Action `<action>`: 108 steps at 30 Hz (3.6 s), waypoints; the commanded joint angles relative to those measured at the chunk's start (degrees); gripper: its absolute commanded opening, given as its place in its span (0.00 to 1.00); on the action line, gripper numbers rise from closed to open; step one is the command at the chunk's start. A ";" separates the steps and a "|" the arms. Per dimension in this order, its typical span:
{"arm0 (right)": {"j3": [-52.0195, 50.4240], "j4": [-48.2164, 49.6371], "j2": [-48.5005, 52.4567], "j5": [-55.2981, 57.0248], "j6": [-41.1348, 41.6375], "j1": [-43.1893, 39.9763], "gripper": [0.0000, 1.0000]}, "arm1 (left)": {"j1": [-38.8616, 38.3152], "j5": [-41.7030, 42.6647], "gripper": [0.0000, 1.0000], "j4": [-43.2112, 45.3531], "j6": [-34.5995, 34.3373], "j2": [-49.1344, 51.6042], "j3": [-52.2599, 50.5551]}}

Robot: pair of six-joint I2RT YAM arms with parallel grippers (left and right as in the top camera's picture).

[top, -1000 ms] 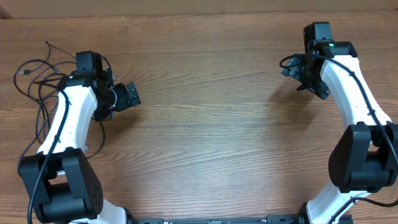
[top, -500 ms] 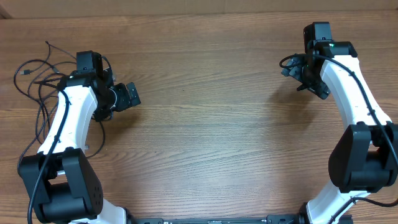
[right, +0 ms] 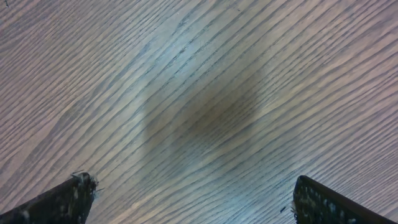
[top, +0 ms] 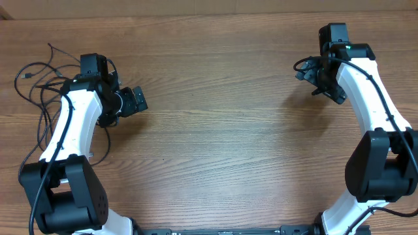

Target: Untangle cables

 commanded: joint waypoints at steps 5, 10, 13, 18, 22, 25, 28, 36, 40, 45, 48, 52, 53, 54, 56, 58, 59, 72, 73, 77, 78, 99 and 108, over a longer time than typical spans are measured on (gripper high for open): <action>-0.31 0.22 -0.85 0.61 -0.22 -0.09 1.00 | -0.35 0.04 1.00 0.09 -0.59 -0.17 -0.33; -0.31 0.22 -0.87 0.61 -0.22 -0.09 1.00 | -0.55 0.04 0.99 0.09 -0.59 -5.84 -0.33; -0.31 0.22 -0.87 0.61 -0.22 -0.09 1.00 | -0.52 0.04 1.00 0.07 -0.59 -10.54 -0.33; -0.31 0.22 -0.85 0.61 -0.22 -0.09 1.00 | -0.52 0.04 1.00 0.07 -0.59 -19.28 -0.33; -0.31 0.22 -0.85 0.61 -0.22 -0.09 1.00 | -0.52 0.04 1.00 0.04 -0.59 -26.53 -0.33; -0.31 0.22 -0.87 0.61 -0.22 -0.09 1.00 | -0.52 0.04 1.00 0.04 -0.59 -31.54 -0.33; -0.31 0.24 -0.85 0.61 -0.22 -0.09 1.00 | -0.52 0.04 1.00 0.02 -0.59 -35.01 -0.33; -0.31 0.22 -0.85 0.61 -0.22 -0.09 1.00 | -0.52 0.04 0.99 -0.15 -0.59 -35.41 -0.33; -0.31 0.22 -0.87 0.61 -0.22 -0.09 1.00 | -0.52 0.04 1.00 -0.15 -0.59 -34.12 -0.33; -0.31 0.22 -0.85 0.61 -0.22 -0.09 1.00 | -0.46 0.04 0.99 -0.37 -0.59 -34.58 -1.77; -0.31 0.22 -0.85 0.61 -0.22 -0.09 1.00 | -0.37 0.04 0.99 -0.39 -0.59 -36.15 -2.95; -0.31 0.22 -0.85 0.61 -0.22 -0.09 1.00 | -0.35 0.04 1.00 -0.35 -0.59 -39.58 -4.79; -0.31 0.22 -0.87 0.61 -0.22 -0.09 1.00 | -0.35 0.04 1.00 -0.39 -0.59 -40.41 -5.31; -0.31 0.22 -0.85 0.61 -0.22 -0.09 1.00 | -0.35 0.04 1.00 -0.35 -0.59 -41.38 -6.03; -0.31 0.22 -0.85 0.61 -0.22 -0.09 1.00 | -0.35 0.07 0.99 -0.37 -0.59 -44.98 -8.66; -0.31 0.22 -0.85 0.61 -0.22 -0.09 1.00 | -0.35 0.04 1.00 -0.37 -0.59 -48.24 -11.15; -0.31 0.22 -0.87 0.61 -0.22 -0.09 1.00 | -0.35 0.04 1.00 -0.37 -0.59 -50.12 -12.61; -0.31 0.22 -0.87 0.61 -0.22 -0.09 1.00 | -0.35 0.04 1.00 -8.98 -0.59 -64.35 -23.10; -0.31 0.22 -0.85 0.61 -0.22 -0.09 1.00 | -0.35 0.04 0.99 -9.92 -0.59 -64.35 -23.10; -0.31 0.22 -0.87 0.61 -0.22 -0.09 1.00 | -0.35 0.04 1.00 -11.72 -0.59 -64.35 -24.28; -0.31 0.22 -0.87 0.61 -0.22 -0.09 1.00 | -0.35 0.04 1.00 -11.82 -0.59 -64.37 -24.83; -0.31 0.22 -0.85 0.61 -0.22 -0.09 1.00 | -0.35 0.04 0.99 -11.63 -0.59 -68.06 -30.32; -0.31 0.22 -0.85 0.61 -0.22 -0.09 1.00 | -0.35 0.04 1.00 -10.23 -0.59 -77.90 -30.32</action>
